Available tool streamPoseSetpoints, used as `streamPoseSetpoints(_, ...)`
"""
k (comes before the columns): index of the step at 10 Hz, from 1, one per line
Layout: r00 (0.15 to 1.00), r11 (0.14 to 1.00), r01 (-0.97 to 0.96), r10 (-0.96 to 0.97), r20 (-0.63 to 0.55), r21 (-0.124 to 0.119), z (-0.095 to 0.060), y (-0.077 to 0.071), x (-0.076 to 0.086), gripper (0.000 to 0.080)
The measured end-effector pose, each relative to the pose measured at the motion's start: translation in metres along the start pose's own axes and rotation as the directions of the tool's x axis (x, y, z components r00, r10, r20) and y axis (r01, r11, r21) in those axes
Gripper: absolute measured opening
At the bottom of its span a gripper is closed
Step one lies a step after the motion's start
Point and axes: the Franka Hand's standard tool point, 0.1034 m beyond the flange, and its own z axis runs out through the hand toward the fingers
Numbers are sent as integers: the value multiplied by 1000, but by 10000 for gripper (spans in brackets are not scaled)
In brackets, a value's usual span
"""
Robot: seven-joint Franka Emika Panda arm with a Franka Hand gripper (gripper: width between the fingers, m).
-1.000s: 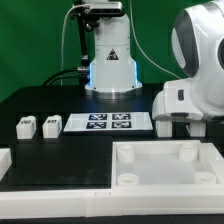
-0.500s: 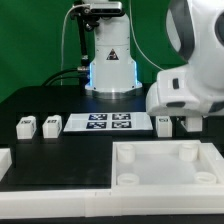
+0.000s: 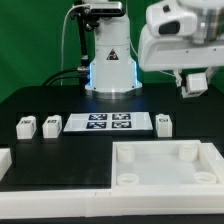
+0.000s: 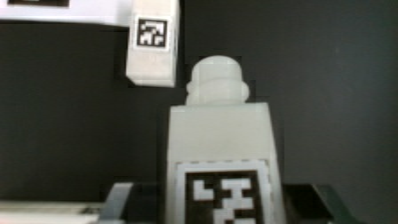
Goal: Assemble one leg
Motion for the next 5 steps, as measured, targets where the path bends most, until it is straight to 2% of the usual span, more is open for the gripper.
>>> streamPoseSetpoints(3, 947, 999, 20, -11, -322, 25, 1, -3, 8, 290)
streamPoseSetpoints(4, 913, 998, 63, -51, -405, 17, -4, 4, 22, 290)
streamPoseSetpoints(5, 852, 997, 75, -56, -520, 15, -25, 12, 41, 290)
